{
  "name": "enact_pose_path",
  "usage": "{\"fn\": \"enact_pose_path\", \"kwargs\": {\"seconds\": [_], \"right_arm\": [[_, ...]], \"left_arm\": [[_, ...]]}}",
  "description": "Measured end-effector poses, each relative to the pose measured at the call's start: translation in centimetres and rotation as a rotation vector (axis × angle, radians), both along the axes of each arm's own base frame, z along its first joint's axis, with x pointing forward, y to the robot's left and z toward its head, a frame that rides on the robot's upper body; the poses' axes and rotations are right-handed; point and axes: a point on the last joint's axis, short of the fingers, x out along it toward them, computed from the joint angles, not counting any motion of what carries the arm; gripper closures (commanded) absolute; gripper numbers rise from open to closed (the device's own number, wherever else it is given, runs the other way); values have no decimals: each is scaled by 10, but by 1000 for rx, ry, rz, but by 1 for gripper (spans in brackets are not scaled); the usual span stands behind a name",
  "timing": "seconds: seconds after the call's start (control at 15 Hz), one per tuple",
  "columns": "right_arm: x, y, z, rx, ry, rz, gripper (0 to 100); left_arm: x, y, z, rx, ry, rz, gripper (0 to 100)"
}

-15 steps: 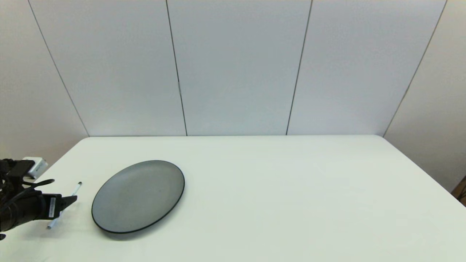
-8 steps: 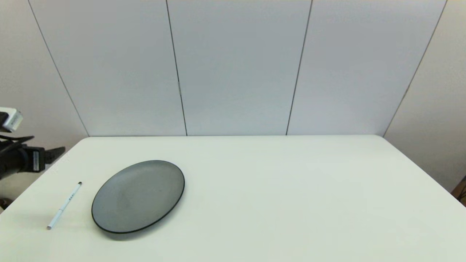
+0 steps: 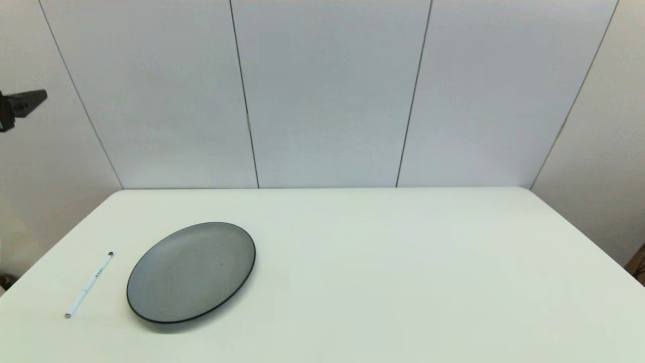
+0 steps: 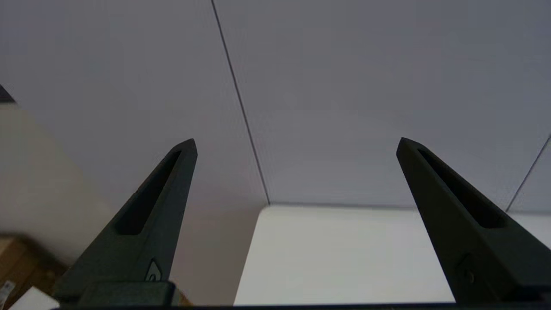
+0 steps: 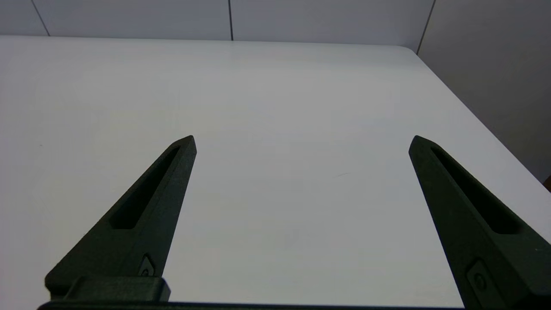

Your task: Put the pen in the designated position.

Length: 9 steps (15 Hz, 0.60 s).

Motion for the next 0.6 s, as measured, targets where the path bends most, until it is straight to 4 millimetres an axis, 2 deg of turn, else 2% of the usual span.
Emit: {"fn": "enact_pose_path", "kwargs": {"seconds": [0.13,0.27,0.6], "right_arm": [[0,0,0,0,0,0,0],[0,0,0,0,0,0,0],[0,0,0,1,0,0,0]], "left_arm": [[-11,-11,31,-9,-36,-5,0],[-24,-35,51,-32,-14,-22,0],[-66,-106,67,-52,23,-121,0]]}}
